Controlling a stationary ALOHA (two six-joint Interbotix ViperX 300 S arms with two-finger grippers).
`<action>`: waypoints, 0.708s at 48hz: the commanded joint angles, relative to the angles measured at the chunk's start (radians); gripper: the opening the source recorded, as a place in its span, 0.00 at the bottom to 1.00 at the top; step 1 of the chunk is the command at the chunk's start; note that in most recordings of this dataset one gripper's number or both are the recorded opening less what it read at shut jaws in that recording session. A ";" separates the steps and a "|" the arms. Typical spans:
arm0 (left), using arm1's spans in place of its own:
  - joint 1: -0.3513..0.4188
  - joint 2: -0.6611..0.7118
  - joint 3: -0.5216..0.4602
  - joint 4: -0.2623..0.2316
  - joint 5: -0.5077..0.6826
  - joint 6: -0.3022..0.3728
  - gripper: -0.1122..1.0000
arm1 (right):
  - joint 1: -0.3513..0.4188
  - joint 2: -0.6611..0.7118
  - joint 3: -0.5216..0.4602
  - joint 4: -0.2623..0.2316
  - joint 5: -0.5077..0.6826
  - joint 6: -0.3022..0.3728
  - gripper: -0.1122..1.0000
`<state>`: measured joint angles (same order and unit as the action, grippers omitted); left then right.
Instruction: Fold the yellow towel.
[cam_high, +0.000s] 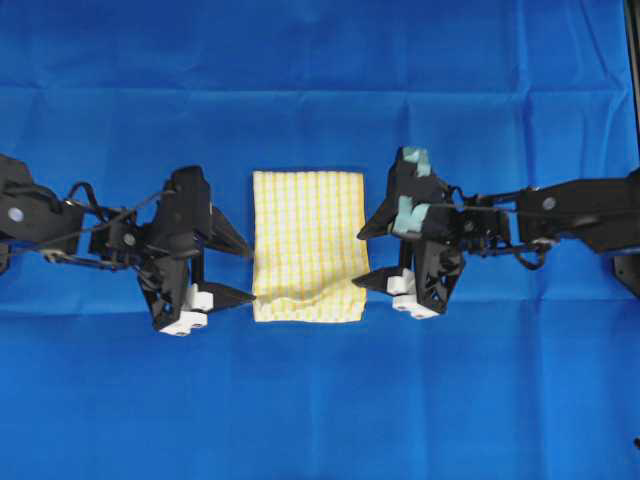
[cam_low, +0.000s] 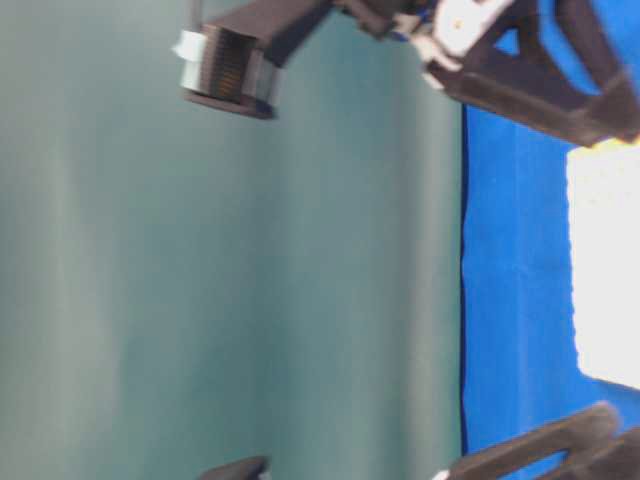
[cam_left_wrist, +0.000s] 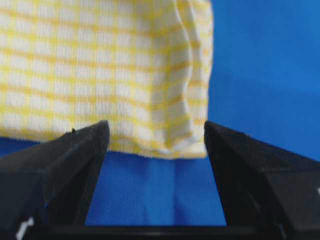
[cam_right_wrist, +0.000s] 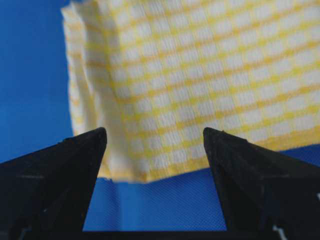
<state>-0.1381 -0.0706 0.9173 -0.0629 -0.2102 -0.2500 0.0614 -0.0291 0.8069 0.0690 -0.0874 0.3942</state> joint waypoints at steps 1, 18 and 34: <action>0.005 -0.089 -0.006 0.002 0.038 0.015 0.71 | 0.005 -0.078 -0.006 -0.017 0.018 -0.003 0.78; 0.005 -0.383 0.061 0.005 0.169 0.066 0.71 | 0.003 -0.357 0.025 -0.160 0.183 -0.002 0.78; 0.006 -0.750 0.218 0.006 0.167 0.156 0.70 | -0.012 -0.724 0.167 -0.250 0.296 -0.002 0.78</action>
<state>-0.1350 -0.7424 1.1244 -0.0598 -0.0368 -0.1212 0.0491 -0.6703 0.9633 -0.1657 0.1917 0.3927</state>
